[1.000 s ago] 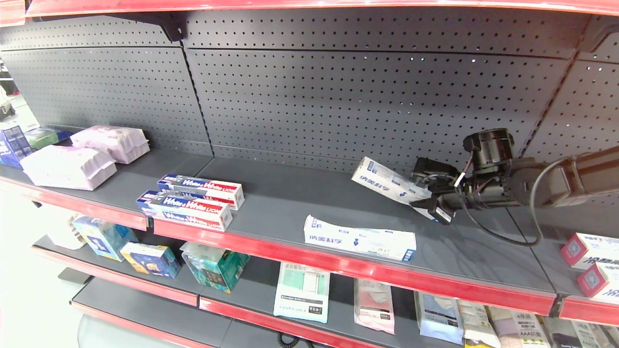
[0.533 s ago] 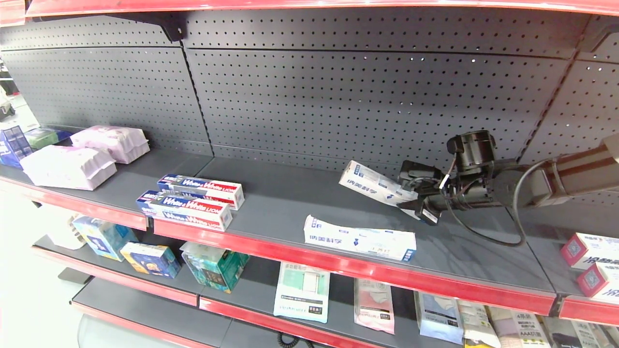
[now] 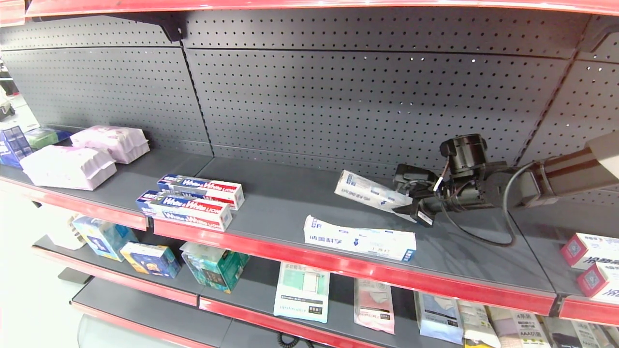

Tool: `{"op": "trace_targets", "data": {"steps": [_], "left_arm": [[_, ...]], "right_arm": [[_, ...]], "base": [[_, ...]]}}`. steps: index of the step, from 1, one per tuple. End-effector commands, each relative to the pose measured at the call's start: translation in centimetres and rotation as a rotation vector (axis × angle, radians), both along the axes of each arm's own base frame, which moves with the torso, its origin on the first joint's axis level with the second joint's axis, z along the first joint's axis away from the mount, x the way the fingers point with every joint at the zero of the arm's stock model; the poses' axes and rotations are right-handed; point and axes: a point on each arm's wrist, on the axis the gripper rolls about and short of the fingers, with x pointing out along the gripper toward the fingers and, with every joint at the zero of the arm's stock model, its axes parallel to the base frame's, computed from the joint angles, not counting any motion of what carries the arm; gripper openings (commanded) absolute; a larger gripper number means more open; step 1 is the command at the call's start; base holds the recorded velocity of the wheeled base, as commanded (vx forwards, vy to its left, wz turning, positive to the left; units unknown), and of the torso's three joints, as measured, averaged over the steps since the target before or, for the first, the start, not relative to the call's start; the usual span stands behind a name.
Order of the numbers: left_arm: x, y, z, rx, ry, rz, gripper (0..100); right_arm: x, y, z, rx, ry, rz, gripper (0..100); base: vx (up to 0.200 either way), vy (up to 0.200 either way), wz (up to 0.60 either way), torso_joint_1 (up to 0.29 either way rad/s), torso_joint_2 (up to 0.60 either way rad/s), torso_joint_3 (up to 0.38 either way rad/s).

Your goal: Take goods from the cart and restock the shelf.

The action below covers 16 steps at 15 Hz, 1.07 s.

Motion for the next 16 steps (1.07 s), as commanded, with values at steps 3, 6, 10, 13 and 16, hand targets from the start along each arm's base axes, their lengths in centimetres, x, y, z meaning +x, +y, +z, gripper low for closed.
{"op": "trace_targets", "data": {"steps": [3,6,10,13,16], "left_arm": [[0.0,0.0,0.0,-0.001,0.000,0.000,100],[0.0,0.0,0.0,-0.001,0.000,0.000,100],[0.0,0.0,0.0,-0.001,0.000,0.000,100],[0.0,0.0,0.0,-0.001,0.000,0.000,100],[0.0,0.0,0.0,-0.001,0.000,0.000,100]], "right_arm": [[0.2,0.1,-0.1,0.002,-0.004,0.002,100],[0.7,0.0,0.7,0.013,-0.032,-0.009,100],[0.8,-0.3,1.5,0.081,-0.010,-0.091,100],[-0.8,-0.4,2.2,0.197,0.064,-0.167,100],[-2.9,-1.3,2.3,0.302,0.162,-0.233,100]], "base": [[0.000,0.000,0.00,0.000,0.00,0.000],[0.000,0.000,0.00,0.000,0.00,0.000],[0.000,0.000,0.00,0.000,0.00,0.000],[0.000,0.000,0.00,0.000,0.00,0.000],[0.000,0.000,0.00,0.000,0.00,0.000]]}}
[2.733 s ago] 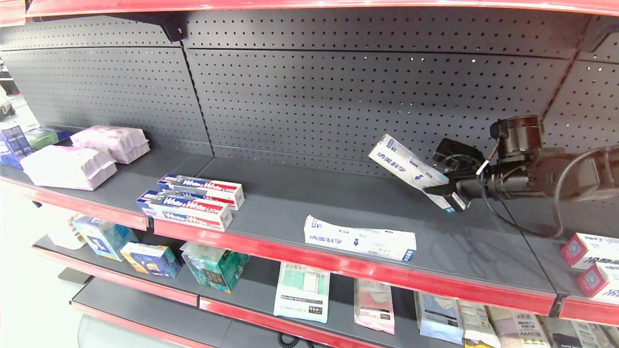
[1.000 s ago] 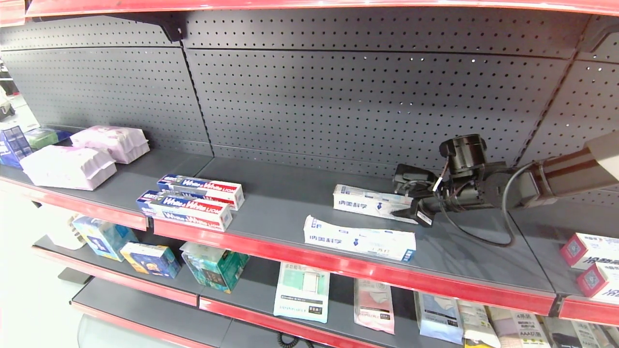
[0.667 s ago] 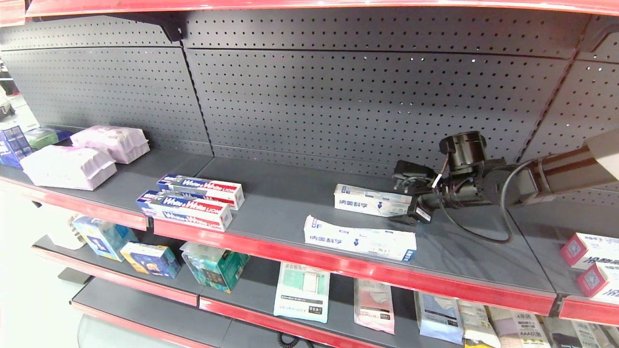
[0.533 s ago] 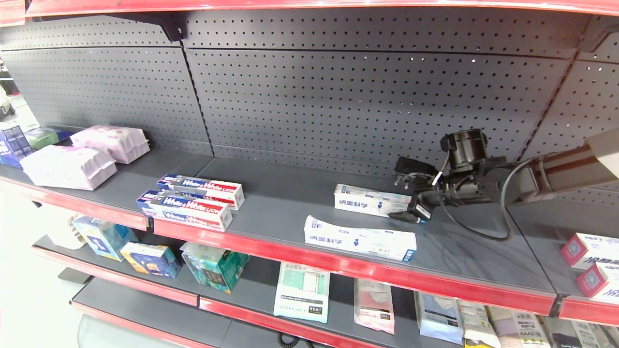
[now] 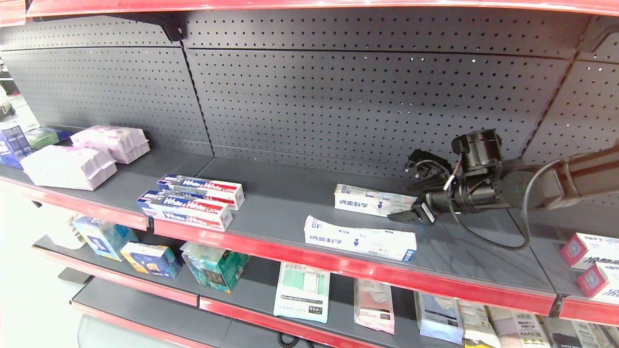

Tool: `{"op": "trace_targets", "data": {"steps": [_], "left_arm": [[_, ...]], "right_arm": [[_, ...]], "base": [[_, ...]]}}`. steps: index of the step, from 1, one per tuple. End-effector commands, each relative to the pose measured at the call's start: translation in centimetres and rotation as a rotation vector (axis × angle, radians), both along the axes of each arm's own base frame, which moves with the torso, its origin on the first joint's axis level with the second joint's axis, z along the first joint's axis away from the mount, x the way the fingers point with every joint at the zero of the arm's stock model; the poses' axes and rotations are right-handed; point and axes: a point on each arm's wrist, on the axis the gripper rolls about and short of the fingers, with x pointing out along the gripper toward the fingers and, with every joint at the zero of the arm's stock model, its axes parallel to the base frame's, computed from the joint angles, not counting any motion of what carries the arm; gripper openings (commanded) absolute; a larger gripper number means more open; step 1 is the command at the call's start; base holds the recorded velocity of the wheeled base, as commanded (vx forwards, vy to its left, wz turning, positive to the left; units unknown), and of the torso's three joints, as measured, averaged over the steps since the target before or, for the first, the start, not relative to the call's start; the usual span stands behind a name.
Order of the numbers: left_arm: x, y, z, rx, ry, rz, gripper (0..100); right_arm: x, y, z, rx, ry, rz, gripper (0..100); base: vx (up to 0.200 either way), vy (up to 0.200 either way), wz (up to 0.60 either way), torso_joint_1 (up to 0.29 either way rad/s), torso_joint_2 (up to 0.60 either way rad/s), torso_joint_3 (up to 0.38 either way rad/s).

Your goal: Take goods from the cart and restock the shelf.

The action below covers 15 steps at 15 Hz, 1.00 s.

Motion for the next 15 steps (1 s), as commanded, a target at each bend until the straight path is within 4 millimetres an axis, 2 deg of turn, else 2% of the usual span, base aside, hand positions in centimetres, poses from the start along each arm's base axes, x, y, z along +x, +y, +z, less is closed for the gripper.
{"op": "trace_targets", "data": {"steps": [1,5,10,15], "left_arm": [[0.0,0.0,0.0,-0.001,0.000,0.000,100],[0.0,0.0,0.0,-0.001,0.000,0.000,100],[0.0,0.0,0.0,-0.001,0.000,0.000,100],[0.0,0.0,0.0,-0.001,0.000,0.000,100]], "right_arm": [[-1.0,-0.7,0.8,0.048,0.018,-0.053,100],[0.2,-0.9,1.3,0.189,0.044,-0.255,100],[0.9,-1.1,0.5,0.135,0.022,-0.384,100],[1.4,-1.5,-0.1,0.132,0.009,-0.404,100]], "base": [[0.000,0.000,0.00,0.000,0.00,0.000],[0.000,0.000,0.00,0.000,0.00,0.000],[0.000,0.000,0.00,0.000,0.00,0.000],[0.000,0.000,0.00,0.000,0.00,0.000]]}}
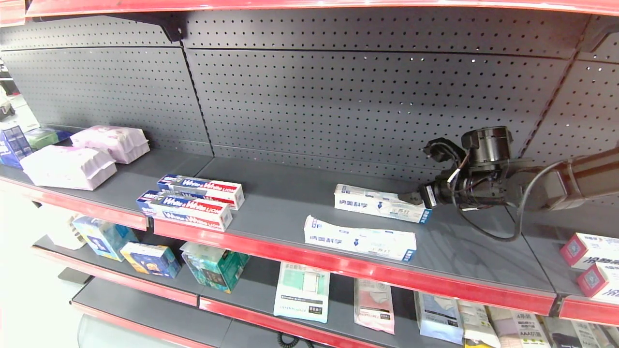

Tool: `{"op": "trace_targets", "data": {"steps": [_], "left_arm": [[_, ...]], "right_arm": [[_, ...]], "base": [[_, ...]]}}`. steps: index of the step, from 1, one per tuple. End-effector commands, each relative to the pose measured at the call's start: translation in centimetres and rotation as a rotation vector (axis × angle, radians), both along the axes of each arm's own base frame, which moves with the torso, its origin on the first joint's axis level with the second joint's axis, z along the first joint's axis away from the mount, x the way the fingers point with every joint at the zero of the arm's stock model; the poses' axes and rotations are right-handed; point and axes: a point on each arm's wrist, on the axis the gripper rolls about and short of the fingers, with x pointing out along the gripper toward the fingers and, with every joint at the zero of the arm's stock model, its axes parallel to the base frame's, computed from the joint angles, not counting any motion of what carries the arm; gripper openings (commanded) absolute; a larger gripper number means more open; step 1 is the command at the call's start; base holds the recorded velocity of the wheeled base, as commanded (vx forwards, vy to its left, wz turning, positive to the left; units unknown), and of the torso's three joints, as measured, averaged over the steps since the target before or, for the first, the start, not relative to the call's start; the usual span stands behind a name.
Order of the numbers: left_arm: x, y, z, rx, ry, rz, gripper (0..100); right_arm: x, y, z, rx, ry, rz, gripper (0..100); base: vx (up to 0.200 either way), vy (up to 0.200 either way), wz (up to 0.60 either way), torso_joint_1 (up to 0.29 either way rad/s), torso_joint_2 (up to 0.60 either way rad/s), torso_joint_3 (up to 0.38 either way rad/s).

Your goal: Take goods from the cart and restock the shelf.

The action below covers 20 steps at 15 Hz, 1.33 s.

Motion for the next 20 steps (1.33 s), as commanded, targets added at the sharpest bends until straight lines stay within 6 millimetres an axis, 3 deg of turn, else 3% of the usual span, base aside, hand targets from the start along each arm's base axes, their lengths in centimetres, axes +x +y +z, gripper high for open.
{"op": "trace_targets", "data": {"steps": [1,14,20], "left_arm": [[0.0,0.0,0.0,0.000,0.000,0.000,100],[0.0,0.0,0.0,0.000,0.000,0.000,100],[0.0,0.0,0.0,0.000,0.000,0.000,100]], "right_arm": [[0.3,-0.1,-0.3,-0.001,0.004,-0.004,100],[1.1,-1.2,-1.0,-0.010,0.015,-0.061,100],[1.4,-1.4,0.2,-0.004,-0.025,-0.066,100]], "base": [[0.000,0.000,0.00,0.000,0.00,0.000],[0.000,0.000,0.00,0.000,0.00,0.000],[0.000,0.000,0.00,0.000,0.00,0.000]]}}
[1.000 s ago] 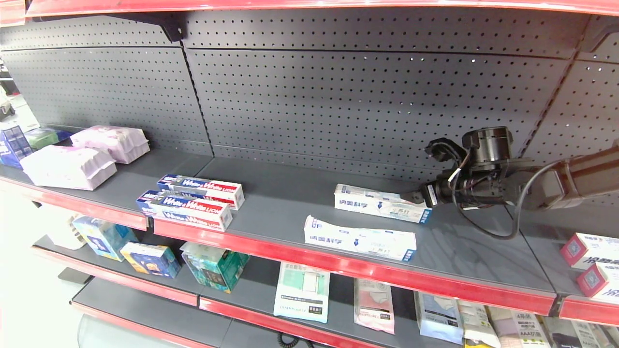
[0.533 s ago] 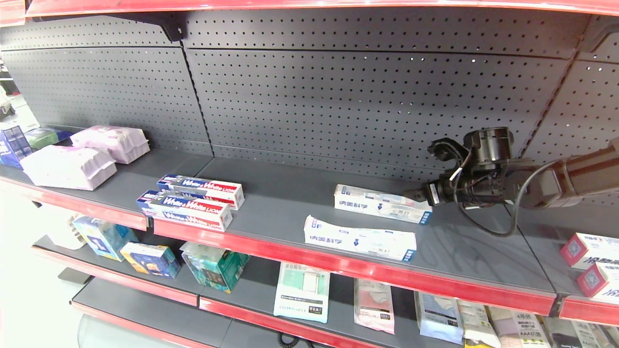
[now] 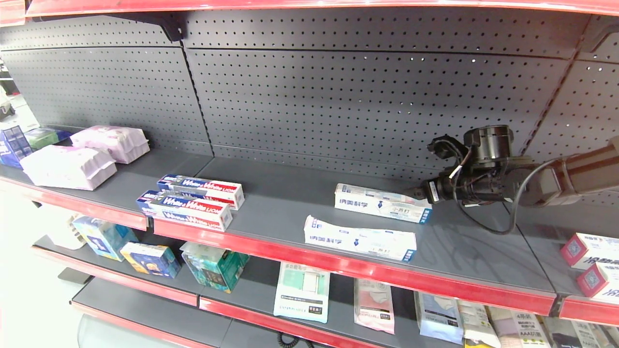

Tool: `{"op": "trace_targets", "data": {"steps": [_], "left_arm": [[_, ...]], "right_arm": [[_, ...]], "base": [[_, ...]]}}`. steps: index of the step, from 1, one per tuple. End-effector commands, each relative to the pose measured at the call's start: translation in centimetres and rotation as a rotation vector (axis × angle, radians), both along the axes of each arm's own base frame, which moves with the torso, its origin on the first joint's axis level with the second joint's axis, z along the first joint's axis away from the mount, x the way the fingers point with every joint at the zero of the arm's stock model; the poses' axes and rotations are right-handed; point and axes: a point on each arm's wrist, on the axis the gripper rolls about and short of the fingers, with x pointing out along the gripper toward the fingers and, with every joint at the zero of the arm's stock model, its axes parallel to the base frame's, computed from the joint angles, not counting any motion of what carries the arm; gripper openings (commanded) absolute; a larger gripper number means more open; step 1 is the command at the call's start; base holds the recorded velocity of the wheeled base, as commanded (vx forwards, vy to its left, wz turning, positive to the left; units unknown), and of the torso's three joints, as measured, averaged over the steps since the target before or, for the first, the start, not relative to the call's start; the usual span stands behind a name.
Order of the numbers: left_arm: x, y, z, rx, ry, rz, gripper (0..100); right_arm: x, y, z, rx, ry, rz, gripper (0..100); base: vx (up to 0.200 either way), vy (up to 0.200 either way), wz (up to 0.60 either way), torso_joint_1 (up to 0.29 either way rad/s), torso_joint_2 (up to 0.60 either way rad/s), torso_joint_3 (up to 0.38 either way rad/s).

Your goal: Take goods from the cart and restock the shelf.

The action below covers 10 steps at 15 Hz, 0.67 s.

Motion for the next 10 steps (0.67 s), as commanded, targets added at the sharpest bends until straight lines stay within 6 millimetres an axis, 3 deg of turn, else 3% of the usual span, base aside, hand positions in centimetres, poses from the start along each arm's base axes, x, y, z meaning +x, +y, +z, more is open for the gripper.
{"op": "trace_targets", "data": {"steps": [1,10], "left_arm": [[0.0,0.0,0.0,-0.001,0.000,0.000,100],[0.0,0.0,0.0,-0.001,0.000,0.000,100]], "right_arm": [[-0.2,-0.1,0.5,0.001,-0.013,-0.001,100],[-0.9,0.0,-0.4,-0.005,0.027,0.005,100]], "base": [[0.000,0.000,0.00,0.000,0.00,0.000],[0.000,0.000,0.00,0.000,0.00,0.000]]}}
